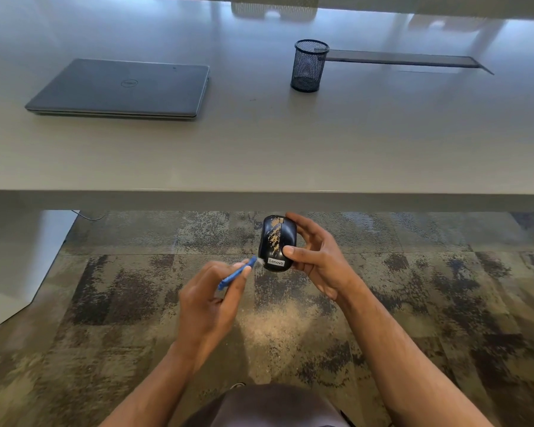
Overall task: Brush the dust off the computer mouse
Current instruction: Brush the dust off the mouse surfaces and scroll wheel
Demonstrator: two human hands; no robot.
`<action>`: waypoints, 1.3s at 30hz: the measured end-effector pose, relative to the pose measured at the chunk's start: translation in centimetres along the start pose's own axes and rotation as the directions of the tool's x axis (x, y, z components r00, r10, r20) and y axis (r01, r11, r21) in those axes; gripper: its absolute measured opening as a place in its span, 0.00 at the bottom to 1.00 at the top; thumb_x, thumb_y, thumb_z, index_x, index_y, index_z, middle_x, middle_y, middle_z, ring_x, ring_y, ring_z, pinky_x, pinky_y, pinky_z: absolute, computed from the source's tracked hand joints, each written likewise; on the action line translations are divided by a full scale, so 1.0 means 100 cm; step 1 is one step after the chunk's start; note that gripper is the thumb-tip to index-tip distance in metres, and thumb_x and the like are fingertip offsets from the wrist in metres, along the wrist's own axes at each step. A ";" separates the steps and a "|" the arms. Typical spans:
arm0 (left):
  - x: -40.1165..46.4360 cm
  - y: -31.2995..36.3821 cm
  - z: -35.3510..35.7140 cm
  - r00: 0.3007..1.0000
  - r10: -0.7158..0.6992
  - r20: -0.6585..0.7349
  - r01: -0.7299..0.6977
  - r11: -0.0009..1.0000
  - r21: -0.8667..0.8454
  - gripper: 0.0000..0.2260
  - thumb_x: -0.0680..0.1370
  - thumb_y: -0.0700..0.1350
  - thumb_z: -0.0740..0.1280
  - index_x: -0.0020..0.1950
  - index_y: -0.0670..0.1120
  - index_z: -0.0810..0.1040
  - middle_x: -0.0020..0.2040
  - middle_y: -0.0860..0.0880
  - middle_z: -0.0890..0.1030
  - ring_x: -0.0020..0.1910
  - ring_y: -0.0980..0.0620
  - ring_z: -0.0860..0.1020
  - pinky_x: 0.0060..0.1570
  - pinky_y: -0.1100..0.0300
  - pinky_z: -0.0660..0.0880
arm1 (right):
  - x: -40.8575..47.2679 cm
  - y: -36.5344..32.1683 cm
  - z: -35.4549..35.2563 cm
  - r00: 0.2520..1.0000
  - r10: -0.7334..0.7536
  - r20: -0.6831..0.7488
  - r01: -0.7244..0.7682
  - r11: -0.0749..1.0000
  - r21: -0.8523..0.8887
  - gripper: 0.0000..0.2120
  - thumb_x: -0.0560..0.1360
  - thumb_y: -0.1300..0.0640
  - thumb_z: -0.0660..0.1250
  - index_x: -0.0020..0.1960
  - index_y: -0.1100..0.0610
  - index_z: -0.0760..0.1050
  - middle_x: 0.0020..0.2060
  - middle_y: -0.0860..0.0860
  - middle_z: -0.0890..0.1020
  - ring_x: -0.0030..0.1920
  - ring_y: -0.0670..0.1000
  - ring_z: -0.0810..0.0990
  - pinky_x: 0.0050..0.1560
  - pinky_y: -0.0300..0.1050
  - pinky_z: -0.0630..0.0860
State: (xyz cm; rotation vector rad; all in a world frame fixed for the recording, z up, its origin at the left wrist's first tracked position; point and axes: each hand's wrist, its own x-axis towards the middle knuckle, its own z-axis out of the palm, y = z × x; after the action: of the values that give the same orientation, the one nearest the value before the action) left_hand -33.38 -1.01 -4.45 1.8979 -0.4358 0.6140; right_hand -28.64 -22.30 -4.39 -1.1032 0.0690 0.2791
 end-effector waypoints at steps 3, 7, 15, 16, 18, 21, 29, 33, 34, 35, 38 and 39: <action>0.007 0.001 -0.004 0.992 -0.071 -0.101 0.069 0.997 -0.019 0.06 0.75 0.43 0.71 0.43 0.51 0.76 0.38 0.55 0.79 0.37 0.62 0.78 0.37 0.68 0.73 | -0.001 0.001 0.000 1.000 0.004 0.005 -0.004 1.000 -0.002 0.32 0.64 0.70 0.73 0.67 0.55 0.73 0.69 0.57 0.74 0.55 0.59 0.84 0.48 0.52 0.84; 0.002 0.004 -0.005 0.999 0.036 -0.024 -0.037 0.999 -0.034 0.06 0.74 0.41 0.71 0.42 0.48 0.75 0.39 0.51 0.80 0.38 0.60 0.80 0.35 0.65 0.76 | 0.000 0.002 0.000 1.000 0.003 0.002 -0.003 1.000 -0.011 0.34 0.64 0.70 0.73 0.69 0.56 0.72 0.69 0.57 0.74 0.56 0.60 0.84 0.49 0.53 0.83; -0.008 0.020 0.017 0.977 0.165 0.138 -0.168 0.986 0.012 0.03 0.75 0.44 0.70 0.46 0.48 0.77 0.42 0.49 0.84 0.42 0.60 0.81 0.39 0.71 0.76 | -0.001 0.003 0.002 1.000 0.001 0.015 0.000 0.999 -0.033 0.35 0.64 0.69 0.74 0.70 0.57 0.72 0.68 0.58 0.75 0.56 0.60 0.84 0.50 0.54 0.84; -0.008 0.020 0.016 0.979 0.150 0.138 -0.156 0.987 0.032 0.03 0.75 0.44 0.70 0.46 0.48 0.76 0.42 0.49 0.84 0.41 0.60 0.81 0.38 0.70 0.76 | -0.002 0.004 0.002 1.000 0.001 0.017 0.000 0.999 -0.039 0.35 0.64 0.69 0.74 0.70 0.57 0.72 0.68 0.58 0.75 0.57 0.60 0.83 0.51 0.55 0.83; -0.005 0.018 0.013 0.985 0.107 0.133 -0.118 0.990 0.077 0.03 0.75 0.46 0.69 0.46 0.49 0.76 0.40 0.50 0.83 0.38 0.59 0.80 0.35 0.70 0.75 | -0.003 0.004 0.001 1.000 0.002 0.014 -0.002 0.999 -0.043 0.36 0.64 0.69 0.74 0.71 0.57 0.71 0.68 0.57 0.75 0.56 0.61 0.83 0.52 0.57 0.83; -0.005 0.014 0.007 0.990 0.077 0.114 -0.087 0.992 0.088 0.05 0.75 0.47 0.68 0.47 0.49 0.74 0.39 0.49 0.83 0.36 0.58 0.79 0.33 0.67 0.76 | -0.004 0.004 0.001 1.000 0.001 0.012 -0.001 1.000 -0.027 0.36 0.64 0.70 0.74 0.70 0.57 0.72 0.68 0.58 0.74 0.54 0.61 0.84 0.49 0.55 0.84; -0.004 0.014 0.002 1.000 0.010 0.003 -0.010 0.999 0.038 0.07 0.74 0.44 0.70 0.49 0.47 0.75 0.40 0.51 0.82 0.40 0.60 0.80 0.40 0.74 0.74 | -0.006 0.006 0.000 1.000 -0.009 0.015 0.010 0.999 -0.046 0.36 0.63 0.70 0.75 0.70 0.56 0.72 0.70 0.58 0.74 0.55 0.63 0.83 0.47 0.54 0.84; -0.002 0.013 -0.001 0.993 -0.109 -0.036 0.109 0.994 0.003 0.06 0.73 0.40 0.73 0.48 0.42 0.80 0.38 0.53 0.81 0.37 0.60 0.80 0.39 0.72 0.75 | -0.008 0.008 -0.003 1.000 0.001 0.031 0.001 0.998 -0.057 0.41 0.59 0.64 0.80 0.71 0.56 0.72 0.70 0.56 0.75 0.58 0.65 0.82 0.52 0.59 0.83; -0.001 0.013 -0.002 0.990 -0.137 -0.042 0.137 0.991 -0.005 0.06 0.72 0.39 0.73 0.47 0.39 0.81 0.36 0.55 0.80 0.35 0.62 0.79 0.37 0.72 0.73 | -0.009 0.009 -0.003 0.999 0.005 0.037 -0.003 0.998 -0.056 0.42 0.58 0.64 0.80 0.71 0.56 0.72 0.70 0.56 0.75 0.58 0.64 0.83 0.53 0.60 0.82; 0.001 0.011 -0.002 0.985 -0.163 -0.049 0.163 0.987 -0.008 0.06 0.72 0.39 0.73 0.47 0.38 0.81 0.34 0.56 0.78 0.33 0.64 0.77 0.36 0.74 0.72 | -0.010 0.009 -0.003 0.999 0.010 0.045 -0.008 0.999 -0.053 0.43 0.58 0.64 0.81 0.71 0.56 0.72 0.69 0.56 0.75 0.58 0.64 0.83 0.54 0.61 0.82; 0.005 0.003 -0.004 0.976 -0.211 -0.052 0.209 0.977 -0.028 0.07 0.73 0.41 0.72 0.46 0.37 0.82 0.30 0.54 0.77 0.28 0.62 0.76 0.29 0.68 0.73 | -0.014 0.009 -0.002 0.998 0.017 0.067 -0.014 0.999 -0.048 0.43 0.58 0.64 0.80 0.71 0.57 0.71 0.68 0.55 0.76 0.57 0.63 0.83 0.54 0.61 0.82; 0.006 -0.002 -0.004 0.972 -0.229 -0.046 0.227 0.973 -0.047 0.07 0.73 0.42 0.72 0.47 0.38 0.82 0.31 0.51 0.79 0.28 0.57 0.78 0.27 0.60 0.76 | -0.015 0.010 -0.002 0.997 0.017 0.074 -0.013 0.999 -0.053 0.42 0.59 0.64 0.79 0.72 0.57 0.71 0.68 0.55 0.76 0.58 0.63 0.83 0.55 0.62 0.81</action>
State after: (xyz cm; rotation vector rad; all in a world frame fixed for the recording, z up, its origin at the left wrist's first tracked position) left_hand -32.88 -0.61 -4.09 1.8552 -0.1917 0.4954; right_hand -30.32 -22.31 -5.10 -1.1437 0.0042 0.3369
